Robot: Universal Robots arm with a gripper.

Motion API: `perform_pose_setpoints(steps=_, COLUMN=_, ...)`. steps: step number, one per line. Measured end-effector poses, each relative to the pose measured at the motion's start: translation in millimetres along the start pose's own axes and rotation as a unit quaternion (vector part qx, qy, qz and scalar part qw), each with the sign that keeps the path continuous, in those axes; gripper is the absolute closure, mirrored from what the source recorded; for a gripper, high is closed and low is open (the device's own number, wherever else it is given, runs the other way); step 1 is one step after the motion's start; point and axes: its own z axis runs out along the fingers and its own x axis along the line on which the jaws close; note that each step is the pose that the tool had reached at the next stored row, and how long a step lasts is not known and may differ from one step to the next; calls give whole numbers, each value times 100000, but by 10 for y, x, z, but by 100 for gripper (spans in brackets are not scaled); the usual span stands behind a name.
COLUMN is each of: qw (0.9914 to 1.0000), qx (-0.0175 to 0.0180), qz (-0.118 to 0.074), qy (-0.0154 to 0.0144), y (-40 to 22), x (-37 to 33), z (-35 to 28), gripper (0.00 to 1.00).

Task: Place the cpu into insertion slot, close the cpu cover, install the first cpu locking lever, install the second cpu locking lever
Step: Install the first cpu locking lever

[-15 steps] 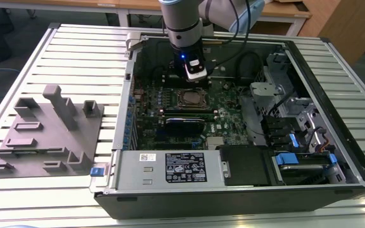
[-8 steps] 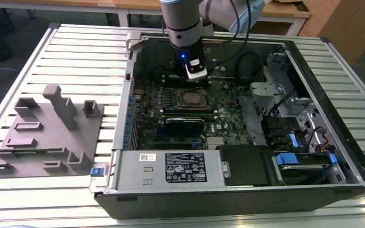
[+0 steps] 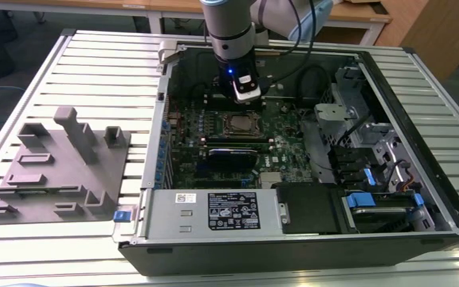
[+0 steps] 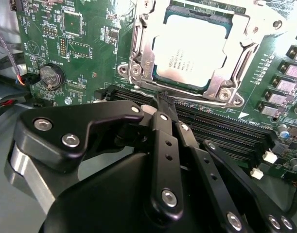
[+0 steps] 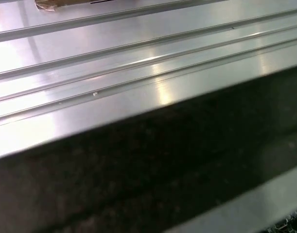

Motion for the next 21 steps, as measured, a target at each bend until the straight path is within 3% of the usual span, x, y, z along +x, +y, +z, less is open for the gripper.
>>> perform_pose_setpoints(steps=8, qw=99979, qx=422, qz=1990, qy=-338, y=15, x=5, z=2, gripper=89)
perform_pose_setpoints(steps=12, qw=99976, qx=452, qz=2126, qy=-362, y=15, x=5, z=2, gripper=89)
perform_pose_setpoints(steps=16, qw=99973, qx=-188, qz=2276, qy=-335, y=15, x=6, z=1, gripper=89)
perform_pose_setpoints(steps=21, qw=99971, qx=-423, qz=2226, qy=-787, y=9, x=3, z=2, gripper=89)
